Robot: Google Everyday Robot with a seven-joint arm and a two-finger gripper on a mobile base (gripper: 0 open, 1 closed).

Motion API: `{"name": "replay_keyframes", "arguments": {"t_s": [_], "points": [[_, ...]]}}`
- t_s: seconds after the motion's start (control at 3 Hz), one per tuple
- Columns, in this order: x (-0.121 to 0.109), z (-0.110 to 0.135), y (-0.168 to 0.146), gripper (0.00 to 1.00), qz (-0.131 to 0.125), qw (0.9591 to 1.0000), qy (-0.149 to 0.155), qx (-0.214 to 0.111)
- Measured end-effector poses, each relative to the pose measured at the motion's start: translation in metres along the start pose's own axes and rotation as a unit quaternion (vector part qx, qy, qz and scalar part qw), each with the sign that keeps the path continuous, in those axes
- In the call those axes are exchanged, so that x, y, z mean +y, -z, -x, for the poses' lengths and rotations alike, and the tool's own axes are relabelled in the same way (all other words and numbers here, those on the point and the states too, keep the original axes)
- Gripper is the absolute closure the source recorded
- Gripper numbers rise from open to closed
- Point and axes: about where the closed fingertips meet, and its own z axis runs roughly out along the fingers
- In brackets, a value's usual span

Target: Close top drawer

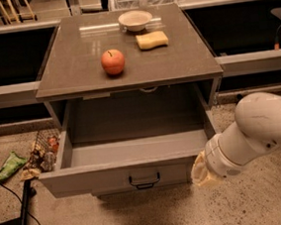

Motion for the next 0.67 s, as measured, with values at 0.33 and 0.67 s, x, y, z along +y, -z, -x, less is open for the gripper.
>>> {"name": "replay_keyframes", "arguments": {"t_s": [0.33, 0.67], "points": [[-0.012, -0.002, -0.025, 1.0, -0.018, 0.9996, 0.023, -0.006], [-0.025, 0.001, -0.037, 1.0, -0.026, 0.9988, 0.042, -0.006]]}}
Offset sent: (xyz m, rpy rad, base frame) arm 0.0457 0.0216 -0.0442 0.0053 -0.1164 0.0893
